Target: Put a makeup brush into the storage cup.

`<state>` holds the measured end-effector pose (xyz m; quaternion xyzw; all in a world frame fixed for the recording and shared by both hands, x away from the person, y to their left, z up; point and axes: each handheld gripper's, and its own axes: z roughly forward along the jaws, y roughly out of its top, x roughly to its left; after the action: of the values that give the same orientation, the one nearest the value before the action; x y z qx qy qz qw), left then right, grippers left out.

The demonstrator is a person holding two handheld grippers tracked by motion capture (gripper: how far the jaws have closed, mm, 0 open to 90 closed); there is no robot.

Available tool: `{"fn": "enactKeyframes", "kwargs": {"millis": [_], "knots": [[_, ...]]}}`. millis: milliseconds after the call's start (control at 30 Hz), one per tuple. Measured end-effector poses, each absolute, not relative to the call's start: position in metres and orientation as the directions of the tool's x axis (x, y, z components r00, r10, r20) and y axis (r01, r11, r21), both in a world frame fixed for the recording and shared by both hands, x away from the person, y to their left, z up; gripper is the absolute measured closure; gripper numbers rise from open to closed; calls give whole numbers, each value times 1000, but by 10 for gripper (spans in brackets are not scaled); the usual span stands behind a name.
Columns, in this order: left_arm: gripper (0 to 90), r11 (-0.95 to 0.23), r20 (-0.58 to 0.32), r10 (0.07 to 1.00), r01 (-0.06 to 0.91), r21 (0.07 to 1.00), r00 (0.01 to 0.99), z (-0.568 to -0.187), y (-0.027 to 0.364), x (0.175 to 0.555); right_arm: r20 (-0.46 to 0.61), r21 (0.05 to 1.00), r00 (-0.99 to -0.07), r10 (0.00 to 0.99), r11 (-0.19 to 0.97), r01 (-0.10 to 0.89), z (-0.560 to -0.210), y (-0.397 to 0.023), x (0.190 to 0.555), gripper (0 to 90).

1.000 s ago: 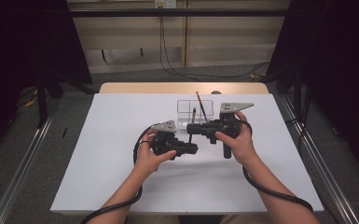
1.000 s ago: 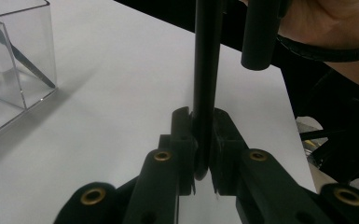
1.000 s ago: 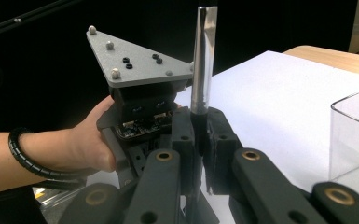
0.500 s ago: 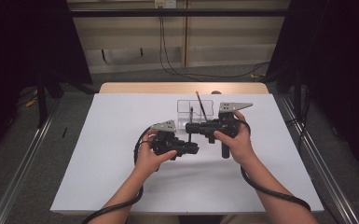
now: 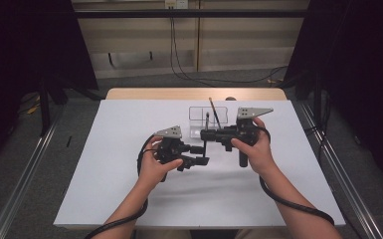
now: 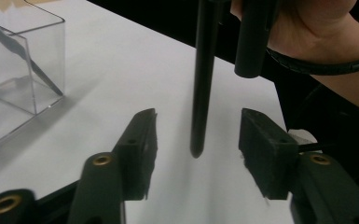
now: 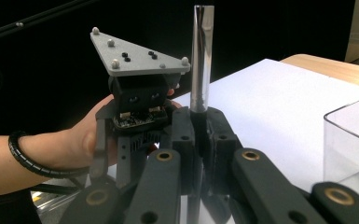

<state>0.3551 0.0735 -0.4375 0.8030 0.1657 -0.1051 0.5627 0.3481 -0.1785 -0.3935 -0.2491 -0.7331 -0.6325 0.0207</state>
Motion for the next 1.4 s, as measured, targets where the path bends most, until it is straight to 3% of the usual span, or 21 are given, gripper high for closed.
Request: {"fn": "enactKeyframes", "kwargs": {"millis": [900,1400], "knots": [[66,-309,-301,221,360,880,928,-427,102,353,304,933,-878,369,72,353,-390,-191,348,848],[10,-313,-263,261,339,887,929,-422,123,349,280,938,-879,385,83,335,-389,-194,349,848]]}}
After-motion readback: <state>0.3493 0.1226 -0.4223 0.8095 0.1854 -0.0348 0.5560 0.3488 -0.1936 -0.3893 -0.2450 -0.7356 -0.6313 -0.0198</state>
